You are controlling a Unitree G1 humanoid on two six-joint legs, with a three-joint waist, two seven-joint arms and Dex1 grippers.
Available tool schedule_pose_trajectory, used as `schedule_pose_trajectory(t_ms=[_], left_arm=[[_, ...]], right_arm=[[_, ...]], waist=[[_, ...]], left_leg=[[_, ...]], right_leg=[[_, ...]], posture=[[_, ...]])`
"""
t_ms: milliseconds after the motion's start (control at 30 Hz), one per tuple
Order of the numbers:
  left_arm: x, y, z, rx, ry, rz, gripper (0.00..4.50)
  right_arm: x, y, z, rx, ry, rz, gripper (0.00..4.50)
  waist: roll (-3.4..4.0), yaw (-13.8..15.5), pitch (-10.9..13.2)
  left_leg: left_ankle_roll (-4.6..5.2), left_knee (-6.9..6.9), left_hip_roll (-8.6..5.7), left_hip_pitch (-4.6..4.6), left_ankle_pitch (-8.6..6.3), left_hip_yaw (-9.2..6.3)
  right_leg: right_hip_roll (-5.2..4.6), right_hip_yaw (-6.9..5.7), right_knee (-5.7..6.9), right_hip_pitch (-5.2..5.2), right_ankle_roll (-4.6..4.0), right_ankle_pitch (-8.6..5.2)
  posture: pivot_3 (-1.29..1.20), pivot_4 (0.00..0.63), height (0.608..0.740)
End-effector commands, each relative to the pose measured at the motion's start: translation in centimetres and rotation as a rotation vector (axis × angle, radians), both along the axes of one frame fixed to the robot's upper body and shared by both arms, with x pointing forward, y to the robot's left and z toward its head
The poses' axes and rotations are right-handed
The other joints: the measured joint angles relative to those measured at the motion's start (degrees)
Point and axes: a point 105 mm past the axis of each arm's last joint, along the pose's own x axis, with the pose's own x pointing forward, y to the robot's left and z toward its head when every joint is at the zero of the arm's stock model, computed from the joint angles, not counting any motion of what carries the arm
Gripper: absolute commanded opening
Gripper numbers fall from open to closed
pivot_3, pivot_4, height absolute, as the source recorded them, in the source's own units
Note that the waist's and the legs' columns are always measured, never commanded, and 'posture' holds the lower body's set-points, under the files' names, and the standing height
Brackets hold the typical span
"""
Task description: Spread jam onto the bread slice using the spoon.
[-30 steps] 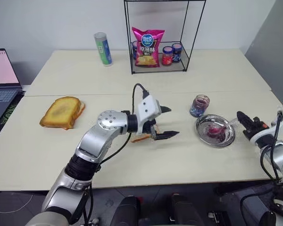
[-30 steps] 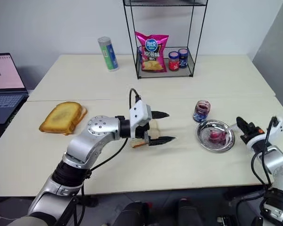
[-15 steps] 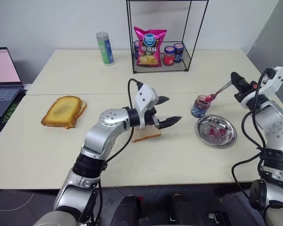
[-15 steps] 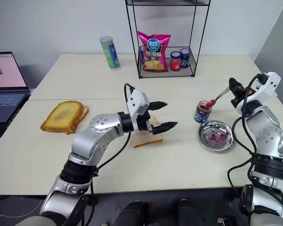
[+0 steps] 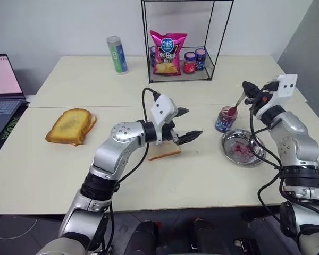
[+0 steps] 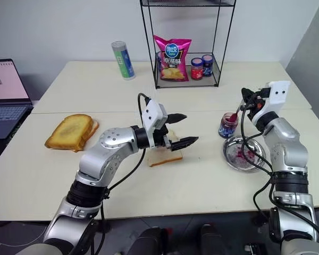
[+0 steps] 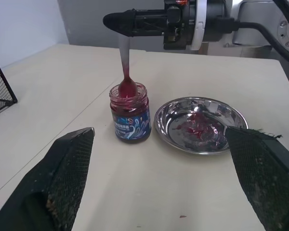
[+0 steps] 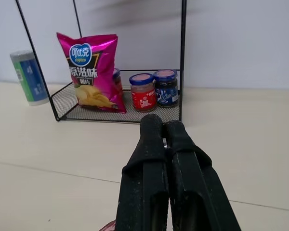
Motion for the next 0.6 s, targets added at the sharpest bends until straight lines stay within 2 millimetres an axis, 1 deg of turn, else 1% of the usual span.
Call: schedule_pose_trajectory(t_ms=[33,167,300,433,600], left_arm=[[-0.5,-0.3,1.9,-0.019,-0.072,-0.016,4.5],[-0.5,-0.2,2.0,-0.021,-0.073,-0.016,4.5],[-0.5,-0.2,1.9,-0.022,-0.071,-0.013,4.5],[-0.6,-0.2,1.9,-0.021,-0.069,-0.016,4.5],[-0.6,-0.2,2.0,-0.02,-0.071,-0.016,4.5]], right_arm=[[-0.4,0.5,0.8,-0.125,-0.087,0.008,0.03],[-0.5,1.1,-0.5,-0.216,-0.08,0.027,0.03],[-0.6,1.4,-1.1,-0.16,-0.053,0.047,0.03],[-0.5,1.5,-1.5,-0.036,-0.001,0.043,0.03],[0.0,0.4,-1.2,0.2,0.061,0.002,0.03]], waist=[[0.0,0.0,0.0],[0.0,0.0,0.0],[0.0,0.01,0.0],[0.0,-0.01,0.0],[0.0,0.02,0.0]], left_leg=[[0.0,0.0,0.0,0.0,0.0,0.0],[-0.01,0.0,0.0,0.0,0.0,-0.01],[-0.01,0.0,0.0,0.0,0.01,-0.01],[-0.01,0.0,0.01,0.02,0.01,-0.01],[-0.02,-0.01,0.01,0.02,0.01,-0.02]], right_leg=[[0.0,0.0,0.0,0.0,0.0,0.0],[0.0,-0.01,0.0,0.0,0.0,0.0],[-0.01,0.0,0.01,0.0,-0.01,0.0],[-0.01,0.0,0.02,0.0,-0.01,0.01],[-0.01,0.01,0.03,0.01,-0.02,0.01]], posture=[[0.0,0.15,0.74],[0.0,0.15,0.74],[0.0,0.15,0.74],[0.0,0.15,0.74],[0.0,0.15,0.74]])
